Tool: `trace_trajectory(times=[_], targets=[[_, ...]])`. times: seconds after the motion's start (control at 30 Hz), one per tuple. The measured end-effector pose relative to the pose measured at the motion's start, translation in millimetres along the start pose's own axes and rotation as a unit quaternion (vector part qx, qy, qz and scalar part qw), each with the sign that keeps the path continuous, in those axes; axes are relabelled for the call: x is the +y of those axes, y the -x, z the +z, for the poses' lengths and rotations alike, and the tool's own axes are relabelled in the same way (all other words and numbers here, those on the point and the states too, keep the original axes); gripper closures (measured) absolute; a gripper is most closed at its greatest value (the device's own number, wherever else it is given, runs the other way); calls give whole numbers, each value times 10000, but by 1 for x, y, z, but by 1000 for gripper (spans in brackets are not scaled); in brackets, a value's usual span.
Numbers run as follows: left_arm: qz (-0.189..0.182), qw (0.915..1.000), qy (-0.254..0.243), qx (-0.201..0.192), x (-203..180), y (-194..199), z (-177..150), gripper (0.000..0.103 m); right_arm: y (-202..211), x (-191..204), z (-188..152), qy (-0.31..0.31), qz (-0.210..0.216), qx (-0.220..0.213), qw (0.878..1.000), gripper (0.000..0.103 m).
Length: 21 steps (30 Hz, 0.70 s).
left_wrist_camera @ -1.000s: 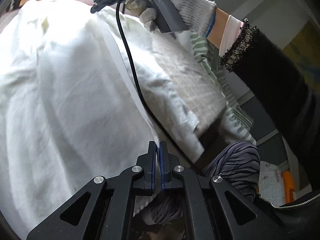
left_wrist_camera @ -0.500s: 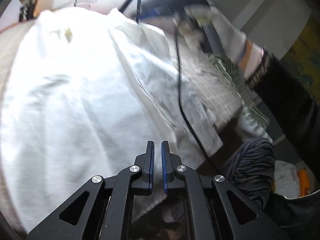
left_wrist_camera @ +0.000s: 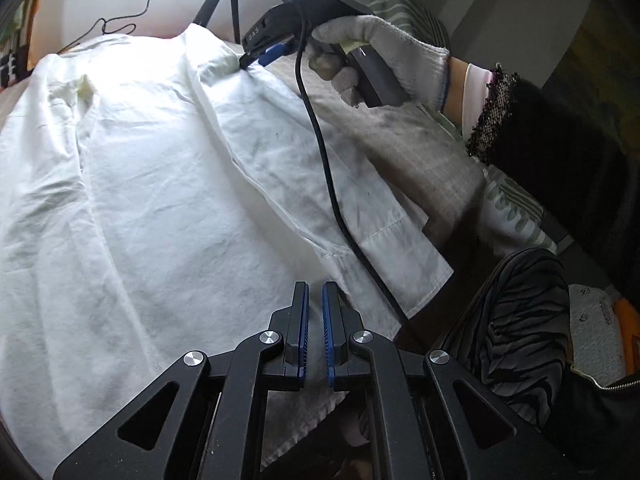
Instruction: Fold small clothes
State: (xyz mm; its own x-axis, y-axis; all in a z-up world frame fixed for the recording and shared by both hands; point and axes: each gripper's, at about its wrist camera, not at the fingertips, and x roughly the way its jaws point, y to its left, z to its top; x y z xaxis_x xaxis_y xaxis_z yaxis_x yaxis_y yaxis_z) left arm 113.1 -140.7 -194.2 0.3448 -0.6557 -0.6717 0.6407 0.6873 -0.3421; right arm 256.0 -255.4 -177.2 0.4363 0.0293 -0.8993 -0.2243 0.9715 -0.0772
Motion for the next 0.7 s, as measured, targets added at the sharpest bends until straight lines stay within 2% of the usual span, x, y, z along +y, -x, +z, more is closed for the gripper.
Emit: trace_trajectory(times=[0.1,0.23,0.37,0.43,0.6,0.7], targets=[[35,9998,-92,-155,-5,5,3,97,22,0,2,-72,152,-330,9993,77],[9,9999,-109,-102,-4,0,5,97,38,13,10,-48,482,-554,9973,80],[-8,9999,-104,-31,-3,-2,6,97,20,37,30,143,530,-447,9975,82],[52,9997,-117,-194,-3,6,7,97,1,46,39,141,620,-275,9976,82],[173,9969,-298,-701,-9,28,15,97,-33,64,45,366,291,-70,9989,78],[-51,9973,-371,-628,-11,22,20,97,-28,58,46,170,408,-82,9990,78]])
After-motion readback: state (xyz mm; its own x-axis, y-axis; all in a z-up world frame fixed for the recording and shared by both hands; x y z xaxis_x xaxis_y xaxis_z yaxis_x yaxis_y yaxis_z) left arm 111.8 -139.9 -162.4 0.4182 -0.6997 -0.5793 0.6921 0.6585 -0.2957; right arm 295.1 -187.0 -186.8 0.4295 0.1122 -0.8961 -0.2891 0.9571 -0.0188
